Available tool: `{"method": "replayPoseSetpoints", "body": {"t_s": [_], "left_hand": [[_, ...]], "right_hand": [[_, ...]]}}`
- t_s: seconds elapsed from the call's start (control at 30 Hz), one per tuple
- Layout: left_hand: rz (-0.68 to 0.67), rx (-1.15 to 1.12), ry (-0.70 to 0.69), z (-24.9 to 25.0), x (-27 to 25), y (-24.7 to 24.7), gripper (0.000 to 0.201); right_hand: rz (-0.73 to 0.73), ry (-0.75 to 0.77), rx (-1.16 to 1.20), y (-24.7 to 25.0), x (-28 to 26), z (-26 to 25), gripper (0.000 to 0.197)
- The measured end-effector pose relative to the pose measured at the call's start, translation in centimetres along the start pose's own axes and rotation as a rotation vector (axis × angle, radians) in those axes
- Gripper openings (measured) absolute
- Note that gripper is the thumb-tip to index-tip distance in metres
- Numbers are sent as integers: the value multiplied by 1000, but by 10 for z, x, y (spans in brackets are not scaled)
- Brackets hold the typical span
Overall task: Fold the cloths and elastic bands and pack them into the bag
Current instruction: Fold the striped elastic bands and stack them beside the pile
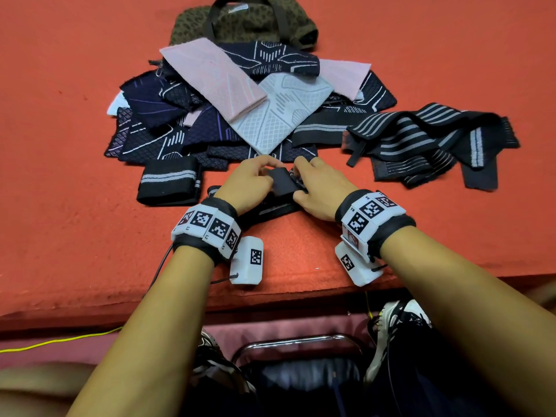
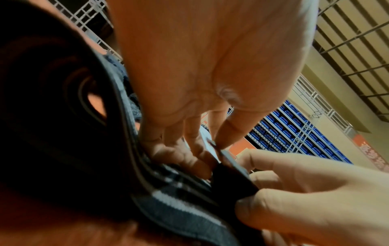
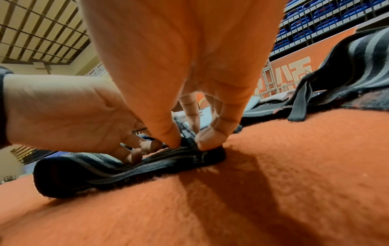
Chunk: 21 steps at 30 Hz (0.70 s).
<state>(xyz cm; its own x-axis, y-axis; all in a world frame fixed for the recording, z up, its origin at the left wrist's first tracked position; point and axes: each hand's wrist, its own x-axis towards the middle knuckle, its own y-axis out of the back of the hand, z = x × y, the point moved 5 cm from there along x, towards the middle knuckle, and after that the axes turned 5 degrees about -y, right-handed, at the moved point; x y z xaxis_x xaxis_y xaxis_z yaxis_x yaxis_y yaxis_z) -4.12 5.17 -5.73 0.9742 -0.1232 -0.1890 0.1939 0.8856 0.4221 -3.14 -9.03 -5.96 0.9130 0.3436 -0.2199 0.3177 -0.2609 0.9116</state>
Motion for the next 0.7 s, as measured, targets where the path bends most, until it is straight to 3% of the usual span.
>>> {"method": "replayPoseSetpoints", "body": {"t_s": [0.27, 0.43, 0.7], "left_hand": [[-34, 308, -81, -4, 1, -5, 16], [22, 404, -69, -6, 1, 1, 20], [130, 335, -30, -4, 0, 9, 31]], "right_hand": [[5, 2, 19, -1, 0, 0, 31], [-3, 10, 43, 0, -3, -2, 36], [-64, 12, 11, 0, -8, -7, 51]]}}
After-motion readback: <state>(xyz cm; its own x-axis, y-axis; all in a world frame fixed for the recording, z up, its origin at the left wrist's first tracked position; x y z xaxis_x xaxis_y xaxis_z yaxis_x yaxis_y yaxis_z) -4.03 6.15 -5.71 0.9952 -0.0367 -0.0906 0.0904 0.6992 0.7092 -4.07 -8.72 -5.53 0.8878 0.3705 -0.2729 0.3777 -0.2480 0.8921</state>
